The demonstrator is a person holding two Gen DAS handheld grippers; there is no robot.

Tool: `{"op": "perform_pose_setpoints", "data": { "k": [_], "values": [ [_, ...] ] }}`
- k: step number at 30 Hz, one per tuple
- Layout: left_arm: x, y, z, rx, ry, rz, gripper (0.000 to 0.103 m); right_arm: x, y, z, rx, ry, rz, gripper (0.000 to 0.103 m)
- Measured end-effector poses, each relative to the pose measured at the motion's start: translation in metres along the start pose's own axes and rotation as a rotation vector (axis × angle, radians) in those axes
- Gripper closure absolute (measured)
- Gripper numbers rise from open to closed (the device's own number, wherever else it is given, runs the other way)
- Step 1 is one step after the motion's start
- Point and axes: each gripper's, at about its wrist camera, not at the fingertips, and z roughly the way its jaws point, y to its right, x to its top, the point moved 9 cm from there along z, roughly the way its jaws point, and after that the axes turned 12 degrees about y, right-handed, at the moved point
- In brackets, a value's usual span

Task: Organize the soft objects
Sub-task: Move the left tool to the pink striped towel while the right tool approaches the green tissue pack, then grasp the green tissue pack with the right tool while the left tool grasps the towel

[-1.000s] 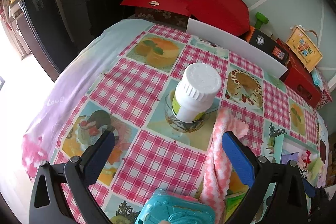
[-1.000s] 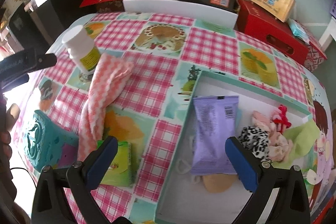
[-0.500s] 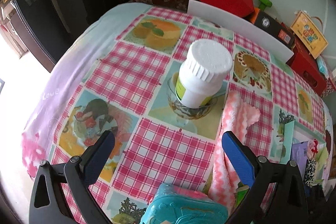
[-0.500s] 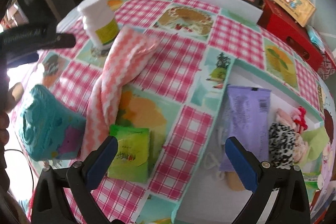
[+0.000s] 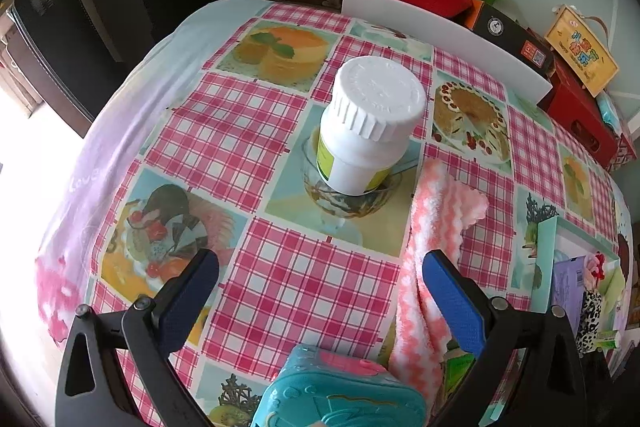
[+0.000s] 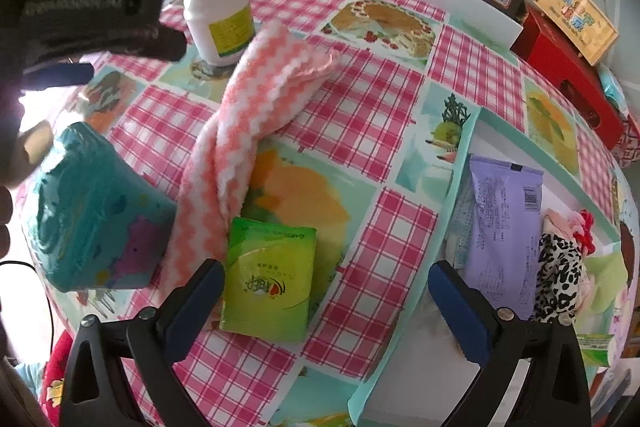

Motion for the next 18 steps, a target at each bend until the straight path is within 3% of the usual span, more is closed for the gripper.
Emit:
{"op": "perform_pose_setpoints", "data": {
  "k": [4, 18],
  "values": [
    [0.000, 0.000, 0.001, -0.001, -0.001, 0.004, 0.002, 0.002, -0.006, -0.003, 0.018, 0.011, -0.013, 0.002],
    [-0.002, 0.002, 0.003, -0.006, -0.005, 0.015, 0.002, -0.005, -0.015, 0.007, 0.048, -0.018, -0.028, 0.032]
  ]
}}
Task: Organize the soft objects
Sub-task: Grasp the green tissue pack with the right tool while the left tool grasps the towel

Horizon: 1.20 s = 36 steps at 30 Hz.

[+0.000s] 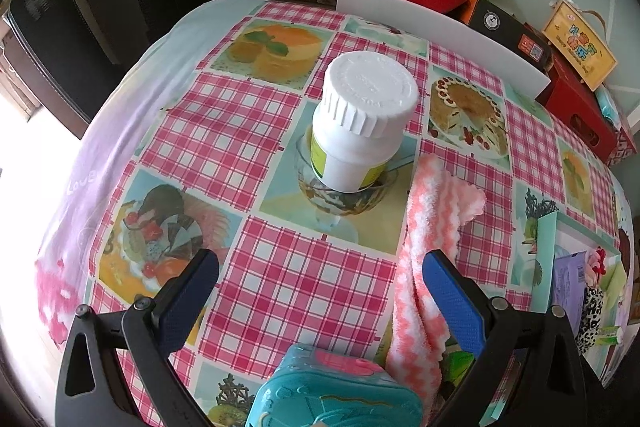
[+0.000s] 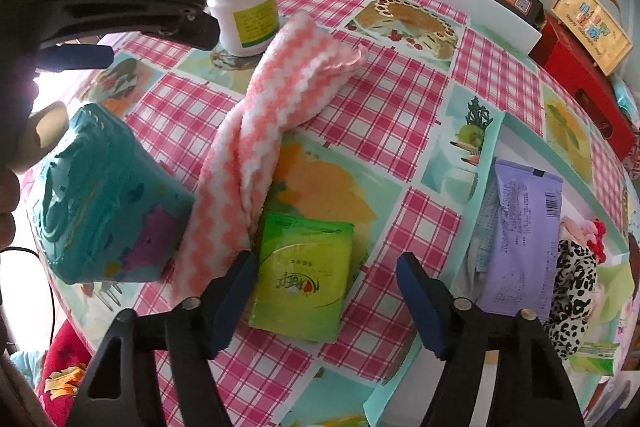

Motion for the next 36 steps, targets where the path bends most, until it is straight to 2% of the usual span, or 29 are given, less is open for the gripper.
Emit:
{"op": "perform_pose_setpoints", "data": {
  "k": [2, 4, 16, 23, 31, 36],
  "values": [
    [0.000, 0.001, 0.000, -0.001, -0.001, 0.003, 0.002, 0.001, 0.002, -0.001, -0.001, 0.004, 0.008, 0.043],
    [-0.001, 0.001, 0.000, -0.002, -0.001, 0.006, 0.002, 0.001, 0.006, -0.001, -0.003, 0.005, 0.022, 0.045],
    [-0.003, 0.010, 0.002, -0.018, -0.010, 0.041, 0.002, -0.001, 0.010, 0.006, 0.014, -0.015, 0.055, 0.046],
    [-0.003, 0.012, 0.002, -0.020, -0.013, 0.055, 0.002, -0.009, 0.011, 0.013, -0.008, -0.050, 0.043, 0.046],
    [-0.005, 0.020, 0.006, -0.029, -0.030, 0.069, 0.002, -0.006, 0.016, 0.015, -0.030, -0.041, 0.044, 0.049],
    [-0.007, 0.034, 0.006, -0.094, -0.059, 0.044, 0.002, -0.002, 0.024, 0.016, -0.041, -0.029, 0.055, 0.049]
  ]
}}
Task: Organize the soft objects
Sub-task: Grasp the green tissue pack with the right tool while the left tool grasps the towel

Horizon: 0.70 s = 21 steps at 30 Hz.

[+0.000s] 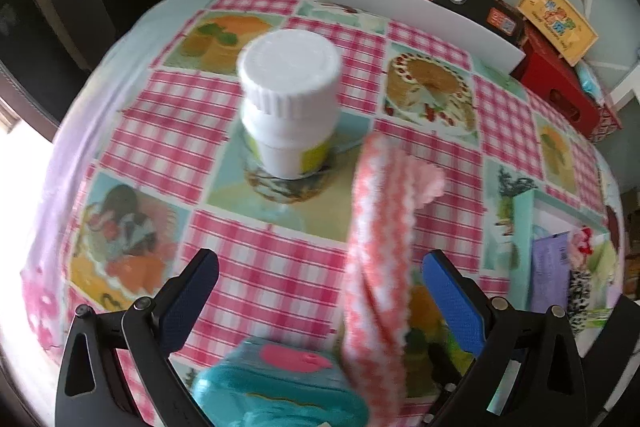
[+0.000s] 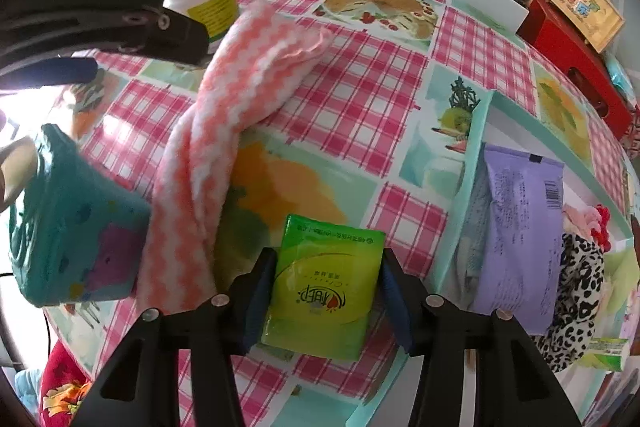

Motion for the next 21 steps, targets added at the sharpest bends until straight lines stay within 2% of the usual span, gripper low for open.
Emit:
{"op": "perform_pose_setpoints", "data": {
  "k": [8, 12, 13, 14, 16, 21],
  "values": [
    [0.001, 0.017, 0.009, -0.043, -0.032, 0.014, 0.002, 0.008, 0.010, -0.002, 0.028, 0.020, 0.038, 0.050],
    [-0.003, 0.020, 0.018, -0.024, -0.071, 0.026, 0.003, 0.017, 0.019, -0.008, 0.054, 0.040, 0.060, 0.050],
    [-0.005, 0.020, 0.020, -0.016, -0.079, 0.028, 0.005, 0.019, 0.021, -0.008, 0.057, 0.044, 0.065, 0.050],
    [-0.005, 0.020, 0.021, -0.012, -0.084, 0.030, 0.014, 0.020, 0.023, -0.010, 0.057, 0.050, 0.069, 0.050],
    [-0.006, 0.023, 0.024, -0.012, -0.102, 0.032, 0.024, 0.022, 0.025, -0.012, 0.056, 0.059, 0.082, 0.050],
    [-0.006, 0.031, 0.032, 0.006, -0.139, 0.065, 0.028, 0.022, 0.033, -0.019, 0.069, 0.072, 0.110, 0.050]
  ]
}}
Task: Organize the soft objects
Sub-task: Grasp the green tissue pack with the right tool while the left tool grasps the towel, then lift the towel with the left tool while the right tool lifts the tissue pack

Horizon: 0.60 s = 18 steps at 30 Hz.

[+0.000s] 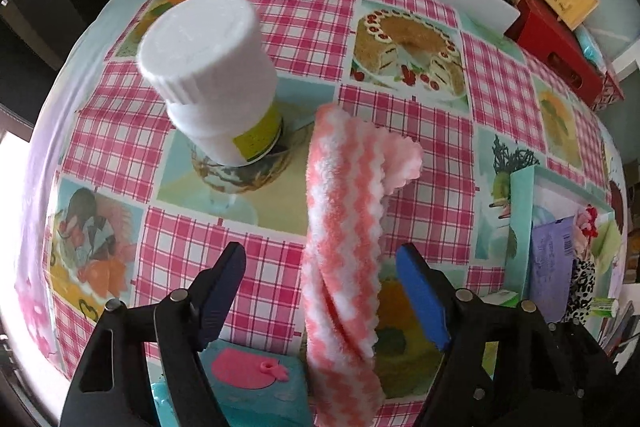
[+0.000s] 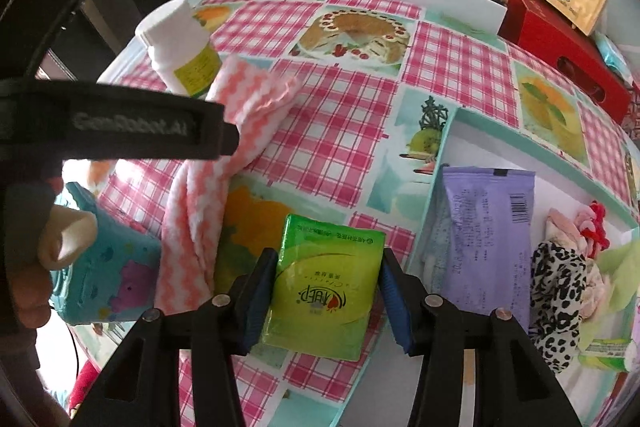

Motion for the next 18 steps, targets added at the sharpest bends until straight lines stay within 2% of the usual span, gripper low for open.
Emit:
{"op": "perform_pose_setpoints", "data": {
  "k": [2, 4, 7, 10, 18],
  "values": [
    [0.002, 0.006, 0.004, 0.002, -0.013, 0.018, 0.044, 0.003, 0.006, 0.001, 0.007, 0.005, 0.008, 0.050],
    [0.002, 0.013, 0.008, 0.009, -0.027, 0.037, 0.050, 0.004, 0.006, 0.000, 0.011, 0.009, 0.015, 0.050],
    [0.002, 0.021, 0.015, 0.023, -0.049, 0.053, 0.050, 0.002, -0.001, -0.002, 0.016, 0.019, 0.023, 0.050],
    [-0.001, 0.027, 0.024, 0.039, -0.075, 0.067, 0.061, 0.004, 0.001, -0.003, 0.021, 0.025, 0.035, 0.050],
    [-0.010, 0.047, 0.041, 0.087, -0.088, 0.107, 0.071, 0.006, 0.005, -0.007, 0.034, 0.034, 0.058, 0.050]
  ]
}}
